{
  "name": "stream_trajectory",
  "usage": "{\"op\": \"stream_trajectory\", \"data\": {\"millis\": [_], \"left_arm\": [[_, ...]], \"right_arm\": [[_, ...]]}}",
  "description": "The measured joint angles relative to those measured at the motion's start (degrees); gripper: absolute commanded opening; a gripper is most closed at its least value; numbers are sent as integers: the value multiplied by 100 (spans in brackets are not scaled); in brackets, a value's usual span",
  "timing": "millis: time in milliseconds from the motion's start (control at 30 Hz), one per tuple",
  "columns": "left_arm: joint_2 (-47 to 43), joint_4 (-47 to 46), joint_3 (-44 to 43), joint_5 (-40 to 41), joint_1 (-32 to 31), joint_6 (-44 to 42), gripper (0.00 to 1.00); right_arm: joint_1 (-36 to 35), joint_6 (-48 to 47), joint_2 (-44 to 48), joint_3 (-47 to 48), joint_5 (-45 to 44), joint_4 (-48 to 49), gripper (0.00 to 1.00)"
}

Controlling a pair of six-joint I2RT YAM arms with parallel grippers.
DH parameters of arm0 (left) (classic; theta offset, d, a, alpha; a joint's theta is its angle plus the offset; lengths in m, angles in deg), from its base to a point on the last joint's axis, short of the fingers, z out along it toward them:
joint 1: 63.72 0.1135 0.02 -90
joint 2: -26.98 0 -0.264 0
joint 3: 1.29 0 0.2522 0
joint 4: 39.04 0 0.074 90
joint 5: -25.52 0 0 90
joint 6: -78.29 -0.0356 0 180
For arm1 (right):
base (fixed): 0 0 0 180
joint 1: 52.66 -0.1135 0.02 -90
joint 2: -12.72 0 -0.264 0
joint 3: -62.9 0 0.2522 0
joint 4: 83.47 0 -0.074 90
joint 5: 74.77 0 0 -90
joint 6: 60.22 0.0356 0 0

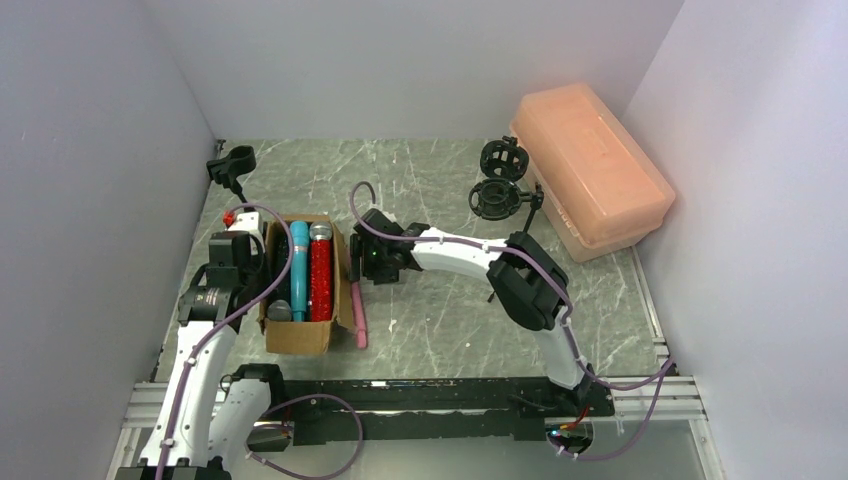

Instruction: Attach the microphones to the stand

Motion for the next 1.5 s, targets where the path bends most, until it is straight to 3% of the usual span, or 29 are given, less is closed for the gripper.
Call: {"op": "stream_trajectory", "data": {"millis": [133, 300, 467, 733, 967, 1267, 1400, 1500], "left_arm": [[-24, 2, 0, -7, 0, -48, 0], [-31, 2, 0, -4, -2, -70, 0], [-72, 7, 0, -7, -2, -66, 0], [-74, 9, -2, -2, -2, -63, 0], [-74, 11, -2, -7, -2, -39, 0], [-181, 20, -7, -98, -2, -39, 0], [-229, 26, -7, -144, -2, -44, 0], [-245, 33, -4, -142, 0, -44, 0]], "right_arm": [[9, 15, 114, -31, -122, -35, 58], [-35, 11, 920, 4, -629, -295, 63], [-289, -103, 1342, 914, -946, -538, 66], [-911, -319, 564, 2332, -741, -1056, 65], [-911, -428, -232, 2496, -680, -1659, 65], [-896, -474, -520, 2870, -608, -1821, 64], [-883, -472, -828, 3101, -448, -1895, 57], [-852, -487, -960, 3169, -306, -1912, 45]]}}
